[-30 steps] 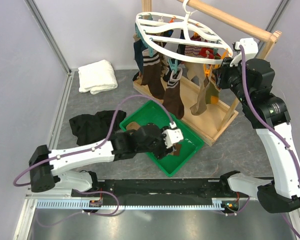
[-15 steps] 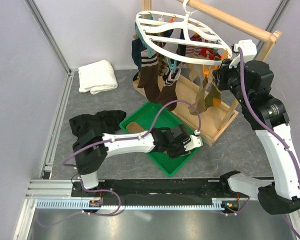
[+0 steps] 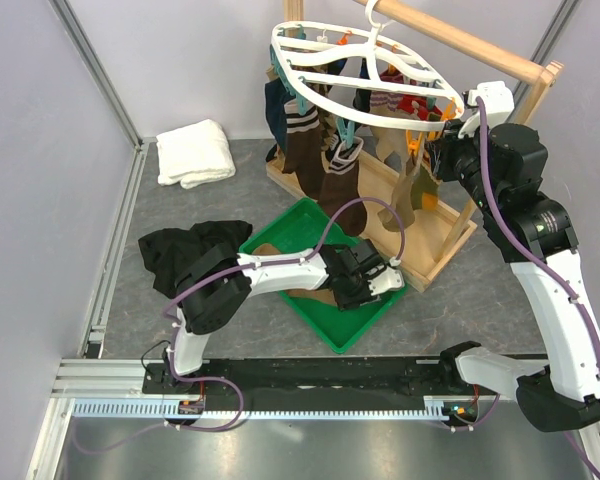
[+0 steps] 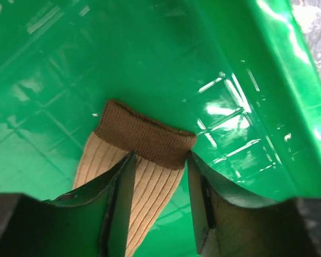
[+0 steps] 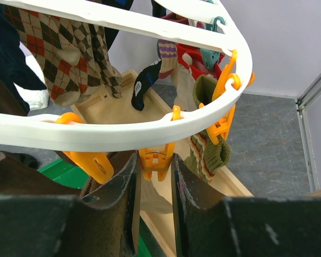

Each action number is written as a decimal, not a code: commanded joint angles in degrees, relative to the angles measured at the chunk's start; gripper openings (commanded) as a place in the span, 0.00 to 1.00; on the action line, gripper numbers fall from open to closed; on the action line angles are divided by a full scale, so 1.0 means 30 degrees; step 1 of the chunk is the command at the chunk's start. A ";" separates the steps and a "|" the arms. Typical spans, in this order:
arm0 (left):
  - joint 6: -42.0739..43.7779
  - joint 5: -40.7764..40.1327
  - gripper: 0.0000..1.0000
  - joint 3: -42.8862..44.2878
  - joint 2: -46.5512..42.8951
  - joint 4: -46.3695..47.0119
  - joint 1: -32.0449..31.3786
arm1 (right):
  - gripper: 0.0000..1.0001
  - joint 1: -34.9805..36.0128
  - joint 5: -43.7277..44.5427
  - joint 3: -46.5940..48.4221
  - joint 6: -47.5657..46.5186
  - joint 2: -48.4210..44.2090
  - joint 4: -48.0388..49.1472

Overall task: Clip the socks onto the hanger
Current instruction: Pick up the sock from the bin, then clamp the sock onto the hanger, then reset both arms

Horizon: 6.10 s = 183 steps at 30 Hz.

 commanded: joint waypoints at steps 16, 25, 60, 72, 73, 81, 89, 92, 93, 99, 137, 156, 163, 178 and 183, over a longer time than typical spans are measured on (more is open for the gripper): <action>0.0139 0.1793 0.03 0.0539 -0.1220 -0.1243 0.0221 | 0.00 0.0045 -0.0054 -0.0141 -0.0098 -0.0497 -0.0055; -0.1589 0.1647 0.02 0.0159 -0.5614 0.0806 0.0250 | 0.00 0.0045 -0.0229 -0.0112 0.0019 -0.0527 0.0004; -0.8330 -0.3946 0.02 0.2061 -0.6440 1.7652 0.0045 | 0.00 0.0045 -0.1343 0.0445 0.1688 -0.0643 0.0179; -0.6925 -0.6907 0.02 0.3437 -0.4242 2.0055 0.0045 | 0.00 0.0016 -0.1021 0.0269 0.2099 -0.0673 -0.0025; -0.6691 -0.6908 0.02 0.3585 -0.4096 2.0085 0.0045 | 0.00 0.0074 -0.1021 0.0240 0.2041 -0.0673 -0.0026; -0.5986 -0.7171 0.02 0.4553 -0.3655 2.0027 0.0074 | 0.00 0.0074 -0.0817 0.0064 0.1982 -0.0643 -0.0055; -0.5927 -0.7025 0.02 0.4787 -0.3538 1.9880 0.0074 | 0.00 0.0074 -0.0757 0.0093 0.2011 -0.0644 -0.0055; -0.5927 -0.6967 0.02 0.4904 -0.3509 1.9880 0.0074 | 0.00 0.0045 -0.0757 0.0064 0.1982 -0.0644 -0.0026; -0.5956 -0.6967 0.02 0.4963 -0.3479 1.9851 0.0074 | 0.00 0.0074 -0.0757 0.0035 0.1982 -0.0673 -0.0026; -0.5282 -0.6908 0.02 0.5285 -0.3508 1.9880 0.0074 | 0.00 0.0045 -0.0728 -0.0082 0.2041 -0.0526 0.0003; -0.5546 -0.5005 0.58 0.5815 -0.4180 1.8387 0.0016 | 0.87 0.0074 -0.0640 -0.0258 0.2656 -0.2898 0.1467; -0.9999 -0.7776 0.91 -0.3498 -1.7123 0.9456 -0.0072 | 0.98 0.0045 0.4484 -0.7048 0.0957 -1.0835 0.3167; -0.8836 -1.4197 0.92 -0.9621 -2.3570 0.8718 -0.0072 | 0.98 0.0045 0.6213 -1.0011 0.0693 -1.4962 0.3431; -0.4902 -2.0532 0.99 -1.6716 -3.3182 0.9451 -0.0101 | 0.98 0.0074 0.9906 -1.5547 0.0459 -2.0095 0.3929; -0.4052 -2.0179 0.99 -1.6775 -3.5088 0.9247 -0.0072 | 0.98 0.0074 1.0580 -1.6663 0.0575 -2.0975 0.4105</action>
